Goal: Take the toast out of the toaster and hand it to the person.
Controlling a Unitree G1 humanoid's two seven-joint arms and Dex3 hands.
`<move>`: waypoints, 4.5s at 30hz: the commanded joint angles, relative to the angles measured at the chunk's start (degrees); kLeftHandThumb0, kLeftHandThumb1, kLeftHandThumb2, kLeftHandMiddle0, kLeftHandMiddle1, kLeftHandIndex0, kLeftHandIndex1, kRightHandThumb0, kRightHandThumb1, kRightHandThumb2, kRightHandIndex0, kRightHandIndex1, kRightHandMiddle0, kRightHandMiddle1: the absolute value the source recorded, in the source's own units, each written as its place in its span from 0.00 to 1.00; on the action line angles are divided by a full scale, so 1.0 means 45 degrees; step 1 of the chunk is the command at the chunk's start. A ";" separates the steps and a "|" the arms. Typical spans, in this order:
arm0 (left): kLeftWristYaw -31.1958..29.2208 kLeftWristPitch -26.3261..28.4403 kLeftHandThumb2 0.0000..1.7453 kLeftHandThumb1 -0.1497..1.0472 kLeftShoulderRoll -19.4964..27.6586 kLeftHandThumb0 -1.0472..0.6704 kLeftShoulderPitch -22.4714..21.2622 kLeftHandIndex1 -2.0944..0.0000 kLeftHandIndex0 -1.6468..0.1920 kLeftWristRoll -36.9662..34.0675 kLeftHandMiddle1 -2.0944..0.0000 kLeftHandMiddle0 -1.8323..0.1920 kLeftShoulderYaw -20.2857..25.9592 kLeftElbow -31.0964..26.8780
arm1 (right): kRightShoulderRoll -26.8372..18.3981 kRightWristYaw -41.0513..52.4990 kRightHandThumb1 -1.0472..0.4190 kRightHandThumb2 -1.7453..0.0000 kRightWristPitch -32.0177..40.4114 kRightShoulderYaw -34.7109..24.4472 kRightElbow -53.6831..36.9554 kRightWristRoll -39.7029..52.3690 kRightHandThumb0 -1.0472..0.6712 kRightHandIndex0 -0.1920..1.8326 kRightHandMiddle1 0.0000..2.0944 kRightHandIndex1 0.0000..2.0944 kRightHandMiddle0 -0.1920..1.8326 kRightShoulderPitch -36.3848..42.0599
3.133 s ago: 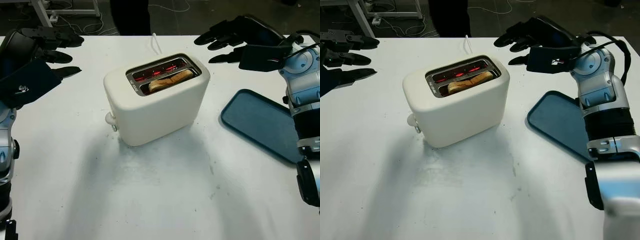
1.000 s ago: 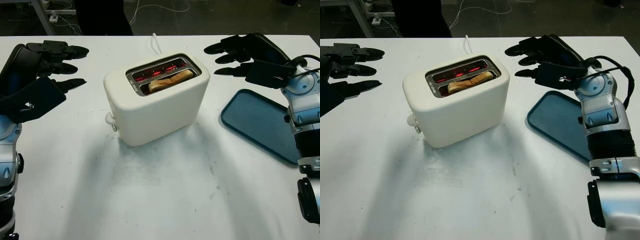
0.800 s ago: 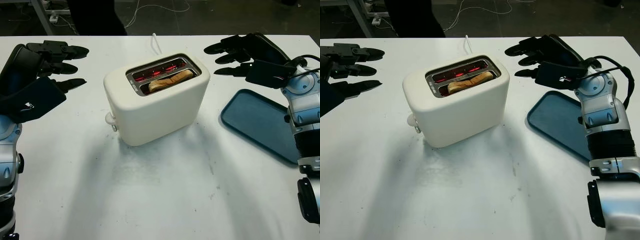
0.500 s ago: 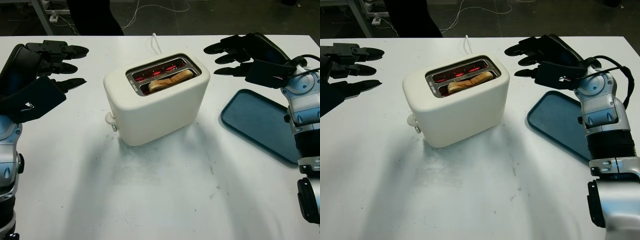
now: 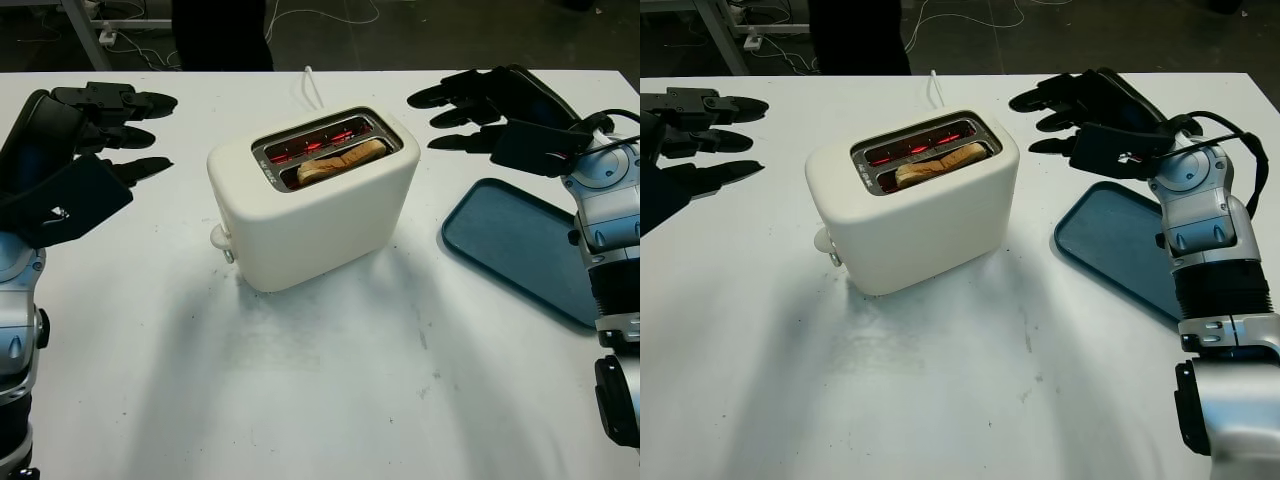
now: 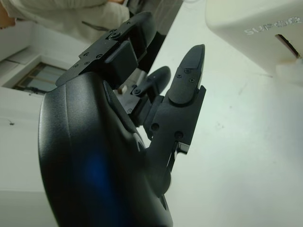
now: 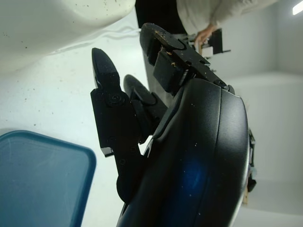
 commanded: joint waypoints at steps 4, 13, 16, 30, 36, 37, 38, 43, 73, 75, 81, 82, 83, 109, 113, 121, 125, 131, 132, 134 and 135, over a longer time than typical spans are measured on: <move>0.0113 -0.0178 0.00 0.82 -0.0004 0.47 0.0190 0.99 0.44 0.0178 0.83 0.52 0.0085 0.0039 | -0.0055 0.0140 0.11 1.00 0.0307 0.0052 -0.0283 0.0060 0.44 0.52 0.00 0.01 0.47 0.0112; 0.0061 0.0013 0.00 0.82 0.0038 0.47 0.0175 1.00 0.44 0.0195 0.83 0.53 0.0082 -0.0071 | -0.0056 0.0087 0.11 1.00 -0.0054 0.0019 -0.0039 0.0108 0.44 0.53 0.00 0.01 0.47 0.0084; 0.0084 -0.0014 0.00 0.82 -0.0026 0.48 0.0186 0.99 0.44 0.0128 0.83 0.53 0.0130 -0.0059 | -0.0042 0.0077 0.11 1.00 0.0029 0.0017 -0.0101 0.0101 0.45 0.54 0.00 0.01 0.48 0.0101; 0.0039 0.0001 0.00 0.82 -0.0003 0.48 0.0119 1.00 0.44 0.0079 0.82 0.53 0.0153 -0.0026 | -0.0082 0.0103 0.11 1.00 -0.0519 -0.0004 0.0314 0.0157 0.45 0.56 0.01 0.02 0.49 0.0000; 0.0089 -0.0227 0.00 0.82 0.0008 0.47 0.0128 0.99 0.44 0.0128 0.82 0.53 0.0123 0.0089 | -0.0077 0.0148 0.13 1.00 -0.0507 -0.0017 0.0426 0.0193 0.44 0.59 0.02 0.04 0.52 -0.0060; 0.0084 -0.0245 0.00 0.82 0.0015 0.47 0.0125 0.99 0.44 0.0130 0.82 0.53 0.0115 0.0113 | -0.0083 0.0167 0.13 1.00 -0.0507 -0.0010 0.0434 0.0192 0.44 0.59 0.02 0.04 0.53 -0.0068; 0.0077 -0.0254 0.00 0.82 0.0012 0.47 0.0121 0.99 0.44 0.0121 0.82 0.53 0.0112 0.0127 | -0.0094 0.0156 0.13 1.00 -0.0533 0.0008 0.0440 0.0159 0.44 0.61 0.03 0.05 0.54 -0.0074; 0.0018 -0.0004 0.00 0.82 0.0043 0.47 0.0091 1.00 0.44 0.0146 0.82 0.53 0.0061 0.0059 | -0.0088 0.0292 0.14 1.00 -0.0328 0.0038 0.0305 0.0148 0.44 0.63 0.04 0.06 0.57 -0.0108; 0.0121 -0.0222 0.00 0.83 -0.0078 0.48 0.0359 1.00 0.44 0.0076 0.80 0.54 0.0196 -0.0004 | -0.0099 0.0106 0.15 1.00 -0.0884 -0.0087 0.0672 0.0128 0.41 0.58 0.02 0.13 0.56 -0.0051; 0.0132 -0.0304 0.00 0.83 -0.0057 0.48 0.0385 1.00 0.44 0.0106 0.80 0.54 0.0181 0.0017 | -0.0107 0.0064 0.15 1.00 -0.0966 -0.0084 0.0720 0.0118 0.41 0.59 0.02 0.13 0.56 -0.0031; 0.0170 -0.0338 0.00 0.83 -0.0021 0.47 0.0406 1.00 0.44 0.0188 0.79 0.54 0.0141 0.0043 | -0.0110 0.0232 0.14 1.00 -0.0501 -0.0089 0.0420 0.0158 0.42 0.57 0.01 0.14 0.56 0.0008; 0.0163 -0.0307 0.00 0.83 -0.0022 0.48 0.0405 1.00 0.44 0.0183 0.79 0.54 0.0138 0.0025 | -0.0113 0.0257 0.14 1.00 -0.0414 -0.0090 0.0393 0.0158 0.41 0.57 0.01 0.14 0.56 0.0004; 0.0159 -0.0267 0.00 0.83 -0.0021 0.48 0.0404 1.00 0.44 0.0187 0.79 0.54 0.0134 0.0014 | -0.0107 0.0258 0.14 1.00 -0.0313 -0.0091 0.0351 0.0149 0.41 0.57 0.01 0.14 0.56 0.0008; 0.0187 -0.0602 0.00 0.83 -0.0278 0.50 0.0747 1.00 0.44 -0.0039 0.77 0.55 0.0462 -0.0037 | -0.0065 0.0311 0.15 1.00 -0.0110 -0.0357 0.0443 0.0730 0.43 0.54 0.01 0.21 0.56 0.0144; 0.0164 -0.0793 0.00 0.83 -0.0377 0.50 0.0833 1.00 0.44 -0.0044 0.77 0.55 0.0492 -0.0027 | -0.0131 0.0338 0.14 1.00 -0.0053 -0.0437 0.0331 0.0807 0.41 0.52 0.01 0.23 0.56 0.0252; 0.0112 -0.0649 0.00 0.83 -0.0379 0.50 0.0859 1.00 0.43 -0.0012 0.77 0.55 0.0466 -0.0027 | -0.0101 0.0264 0.14 1.00 -0.0258 -0.0517 0.0496 0.0853 0.40 0.50 0.01 0.29 0.57 0.0269; 0.0122 -0.0631 0.00 0.83 -0.0370 0.50 0.0873 1.00 0.43 0.0032 0.77 0.55 0.0441 -0.0079 | -0.0151 0.0356 0.14 1.00 -0.0127 -0.0430 0.0495 0.0793 0.39 0.49 0.01 0.31 0.57 0.0187; 0.0144 -0.0574 0.00 0.83 -0.0395 0.50 0.0814 1.00 0.44 0.0053 0.77 0.55 0.0386 -0.0024 | -0.0143 0.0282 0.14 1.00 -0.0028 -0.0417 0.0441 0.0729 0.38 0.48 0.01 0.33 0.57 0.0190; 0.0159 -0.0578 0.00 0.83 -0.0415 0.50 0.0799 1.00 0.44 0.0042 0.77 0.55 0.0388 -0.0004 | -0.0154 0.0265 0.14 1.00 -0.0096 -0.0408 0.0456 0.0707 0.38 0.48 0.01 0.33 0.57 0.0185; 0.0151 -0.0583 0.00 0.83 -0.0421 0.50 0.0777 1.00 0.43 0.0018 0.77 0.55 0.0389 0.0023 | -0.0131 0.0315 0.14 1.00 -0.0176 -0.0448 0.0532 0.0807 0.39 0.48 0.01 0.34 0.57 0.0175; 0.0129 -0.0558 0.00 0.83 -0.0415 0.50 0.0772 1.00 0.44 -0.0002 0.77 0.56 0.0395 0.0016 | -0.0120 0.0340 0.14 1.00 -0.0231 -0.0471 0.0597 0.0863 0.39 0.48 0.01 0.34 0.57 0.0171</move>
